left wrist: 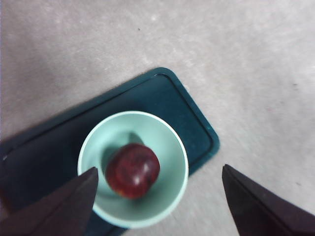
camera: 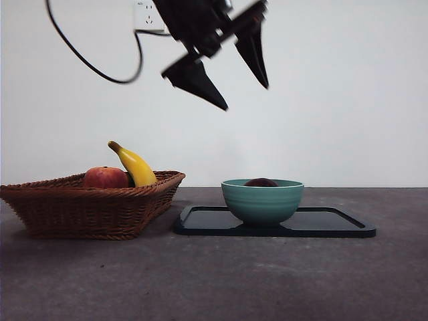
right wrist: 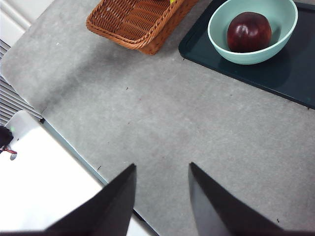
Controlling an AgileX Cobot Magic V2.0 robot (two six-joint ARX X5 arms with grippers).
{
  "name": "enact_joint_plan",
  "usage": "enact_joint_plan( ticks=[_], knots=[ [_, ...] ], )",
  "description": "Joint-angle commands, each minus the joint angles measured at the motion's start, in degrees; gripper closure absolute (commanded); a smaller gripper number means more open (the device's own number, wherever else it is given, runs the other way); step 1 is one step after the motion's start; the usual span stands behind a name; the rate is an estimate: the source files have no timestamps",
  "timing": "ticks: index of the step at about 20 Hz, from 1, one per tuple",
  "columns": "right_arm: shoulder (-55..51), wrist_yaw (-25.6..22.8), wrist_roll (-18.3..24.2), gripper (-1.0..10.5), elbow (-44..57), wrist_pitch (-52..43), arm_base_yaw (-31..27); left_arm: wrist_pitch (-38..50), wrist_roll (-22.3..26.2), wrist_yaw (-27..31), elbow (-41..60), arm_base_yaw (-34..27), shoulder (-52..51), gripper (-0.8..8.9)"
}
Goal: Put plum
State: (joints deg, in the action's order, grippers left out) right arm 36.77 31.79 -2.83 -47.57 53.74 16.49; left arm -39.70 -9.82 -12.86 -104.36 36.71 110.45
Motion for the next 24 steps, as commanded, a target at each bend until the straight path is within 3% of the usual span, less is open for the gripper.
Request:
enact_joint_plan(
  ticks=[1,9,24],
  knots=[
    [0.2,0.2,0.5,7.8,-0.4,-0.5,0.3,0.4,0.2,1.5,-3.4,1.4,4.2,4.09],
    [0.2,0.2,0.5,7.8,-0.4,-0.5,0.3,0.7,2.3,7.0,-5.2,3.6,12.5,4.09],
    [0.2,0.2,0.5,7.8,-0.4,-0.5,0.3,0.3,4.5,8.1,-5.2,4.9,18.0,4.09]
  ],
)
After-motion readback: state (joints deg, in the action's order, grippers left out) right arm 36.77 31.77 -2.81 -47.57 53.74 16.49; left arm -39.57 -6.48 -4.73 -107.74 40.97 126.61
